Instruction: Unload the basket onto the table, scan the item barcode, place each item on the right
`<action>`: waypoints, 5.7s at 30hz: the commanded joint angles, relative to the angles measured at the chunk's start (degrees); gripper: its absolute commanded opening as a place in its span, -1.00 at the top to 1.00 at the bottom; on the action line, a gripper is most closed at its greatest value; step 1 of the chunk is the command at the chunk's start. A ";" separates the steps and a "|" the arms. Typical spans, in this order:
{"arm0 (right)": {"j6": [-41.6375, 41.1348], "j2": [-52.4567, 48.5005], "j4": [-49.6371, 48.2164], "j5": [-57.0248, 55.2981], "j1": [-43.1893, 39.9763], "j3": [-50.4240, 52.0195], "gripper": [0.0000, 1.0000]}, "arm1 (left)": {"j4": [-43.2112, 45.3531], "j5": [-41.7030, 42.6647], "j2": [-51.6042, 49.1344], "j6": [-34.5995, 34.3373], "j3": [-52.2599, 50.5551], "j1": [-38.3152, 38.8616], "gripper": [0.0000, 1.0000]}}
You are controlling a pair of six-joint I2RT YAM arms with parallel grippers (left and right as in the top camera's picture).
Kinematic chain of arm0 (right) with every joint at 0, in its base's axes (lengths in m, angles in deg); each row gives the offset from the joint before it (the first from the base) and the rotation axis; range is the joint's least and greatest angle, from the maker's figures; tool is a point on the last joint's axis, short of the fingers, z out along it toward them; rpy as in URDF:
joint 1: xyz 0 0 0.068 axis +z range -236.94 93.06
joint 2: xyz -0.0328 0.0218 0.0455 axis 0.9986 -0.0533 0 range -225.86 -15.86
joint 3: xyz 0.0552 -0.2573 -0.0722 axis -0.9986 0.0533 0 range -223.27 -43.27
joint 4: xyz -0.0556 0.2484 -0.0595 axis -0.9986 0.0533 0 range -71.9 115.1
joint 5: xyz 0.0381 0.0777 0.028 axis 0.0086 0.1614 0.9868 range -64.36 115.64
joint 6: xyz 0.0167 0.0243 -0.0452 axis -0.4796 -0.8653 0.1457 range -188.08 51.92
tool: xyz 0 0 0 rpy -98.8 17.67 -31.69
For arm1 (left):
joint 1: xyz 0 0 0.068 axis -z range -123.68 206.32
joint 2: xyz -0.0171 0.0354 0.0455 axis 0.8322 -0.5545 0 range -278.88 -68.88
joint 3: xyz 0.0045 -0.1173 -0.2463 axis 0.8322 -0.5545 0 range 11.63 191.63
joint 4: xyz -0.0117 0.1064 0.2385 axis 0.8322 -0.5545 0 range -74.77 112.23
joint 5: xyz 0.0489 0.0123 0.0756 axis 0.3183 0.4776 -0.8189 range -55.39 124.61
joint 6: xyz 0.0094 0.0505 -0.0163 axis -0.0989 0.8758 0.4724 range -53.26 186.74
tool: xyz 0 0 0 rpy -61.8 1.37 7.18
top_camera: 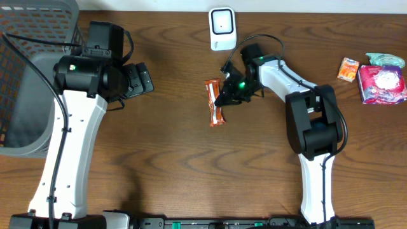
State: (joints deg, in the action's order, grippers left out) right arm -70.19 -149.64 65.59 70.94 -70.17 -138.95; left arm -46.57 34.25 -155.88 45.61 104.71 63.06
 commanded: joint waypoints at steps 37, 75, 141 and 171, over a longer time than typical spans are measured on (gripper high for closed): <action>-22.62 21.55 12.50 -72.61 11.13 -3.23 0.98 | -0.17 -0.55 0.52 0.31 -0.02 -0.20 -0.95; -18.29 6.12 31.91 -53.86 6.45 -23.56 -0.29 | -0.15 -0.55 0.52 0.31 -0.02 -0.20 -0.95; -18.93 8.13 -24.17 -57.11 0.28 -23.06 0.98 | -0.15 -0.55 0.52 0.31 -0.02 -0.20 -0.96; 11.74 5.66 8.00 -68.32 -32.06 -17.90 0.53 | -0.17 -0.55 0.52 0.31 -0.02 -0.20 -0.96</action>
State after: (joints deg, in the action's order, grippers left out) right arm -56.70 -145.77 73.65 3.66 -102.21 -156.65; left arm -46.57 34.25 -155.88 45.61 104.71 63.06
